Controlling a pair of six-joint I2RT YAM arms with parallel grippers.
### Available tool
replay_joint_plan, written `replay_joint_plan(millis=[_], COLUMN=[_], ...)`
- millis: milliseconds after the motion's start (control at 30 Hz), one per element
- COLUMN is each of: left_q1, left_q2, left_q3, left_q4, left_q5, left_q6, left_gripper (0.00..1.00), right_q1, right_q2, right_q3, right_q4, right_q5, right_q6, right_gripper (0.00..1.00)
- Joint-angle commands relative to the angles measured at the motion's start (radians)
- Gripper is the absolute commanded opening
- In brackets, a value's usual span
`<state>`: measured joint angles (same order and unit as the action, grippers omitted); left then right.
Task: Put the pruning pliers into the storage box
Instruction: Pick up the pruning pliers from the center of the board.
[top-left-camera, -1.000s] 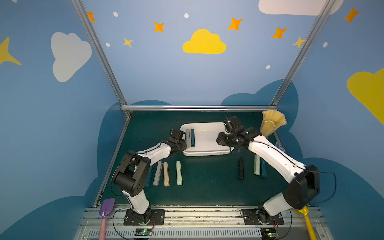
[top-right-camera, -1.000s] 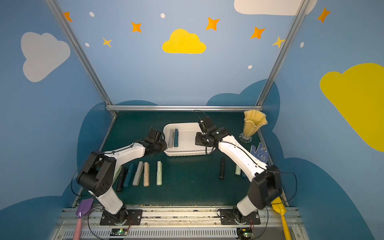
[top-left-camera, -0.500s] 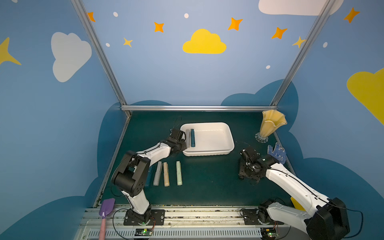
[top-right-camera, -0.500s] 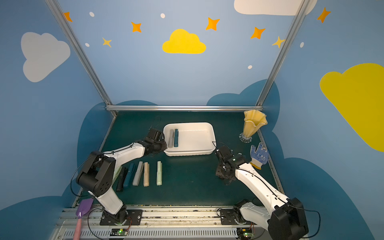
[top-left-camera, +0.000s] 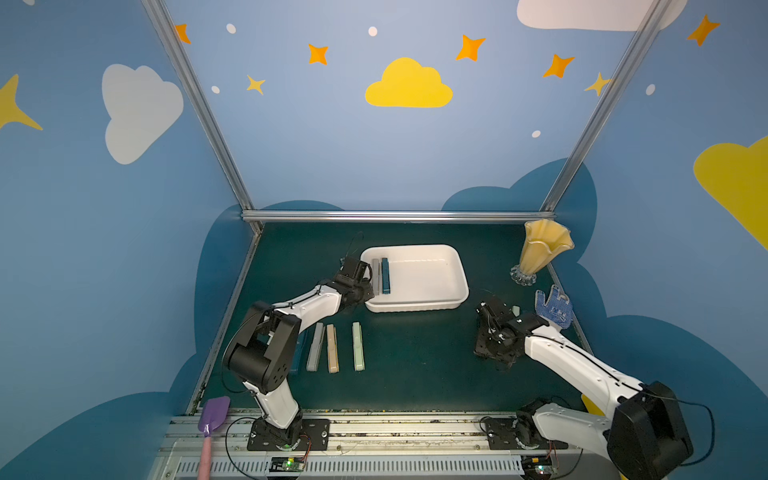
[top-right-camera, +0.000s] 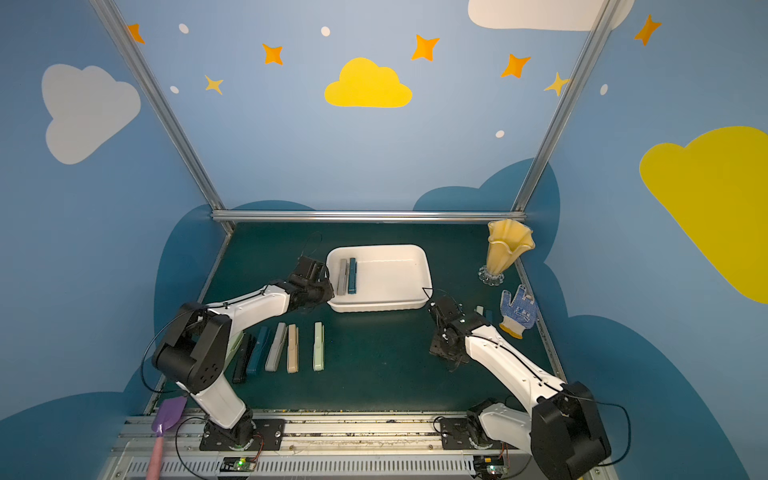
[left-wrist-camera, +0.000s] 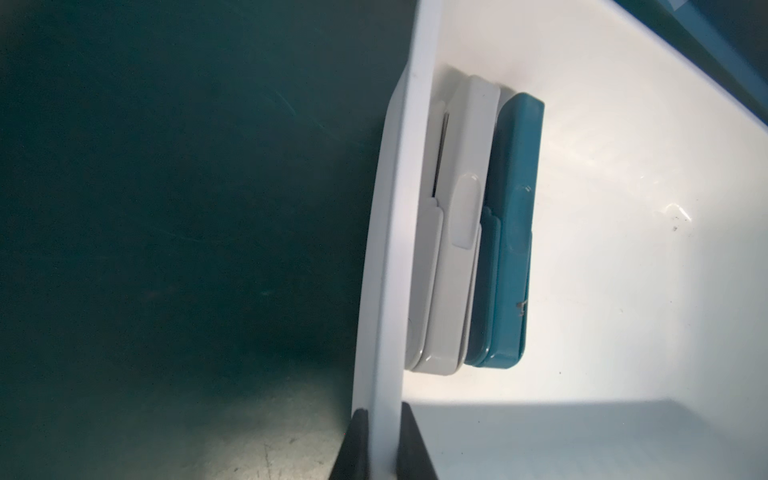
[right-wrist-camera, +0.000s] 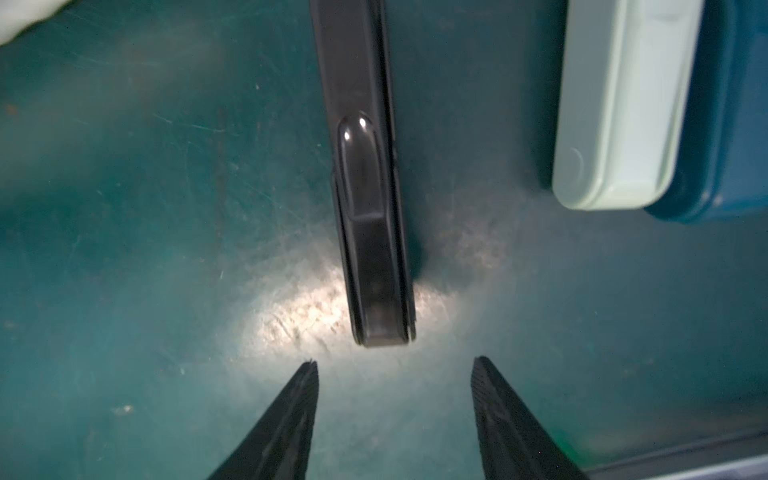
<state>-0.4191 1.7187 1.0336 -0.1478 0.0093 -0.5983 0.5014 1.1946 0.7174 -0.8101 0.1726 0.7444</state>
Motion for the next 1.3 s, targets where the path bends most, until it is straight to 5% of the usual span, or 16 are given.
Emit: replay_joint_plan(millis=[0, 1267], left_q1=[0.003, 0.003], left_q2=[-0.003, 0.01], left_q3=[0.011, 0.012], left_q4=[-0.009, -0.018], left_q5=[-0.023, -0.028], left_q6=[0.014, 0.014], left_gripper=[0.13, 0.13], right_q1=[-0.008, -0.03], right_q2=[0.021, 0.103], right_q3=[-0.003, -0.075], right_q4=[0.039, 0.156], right_q5=[-0.003, -0.016], right_q6=[-0.01, -0.023], right_gripper=[0.56, 0.32])
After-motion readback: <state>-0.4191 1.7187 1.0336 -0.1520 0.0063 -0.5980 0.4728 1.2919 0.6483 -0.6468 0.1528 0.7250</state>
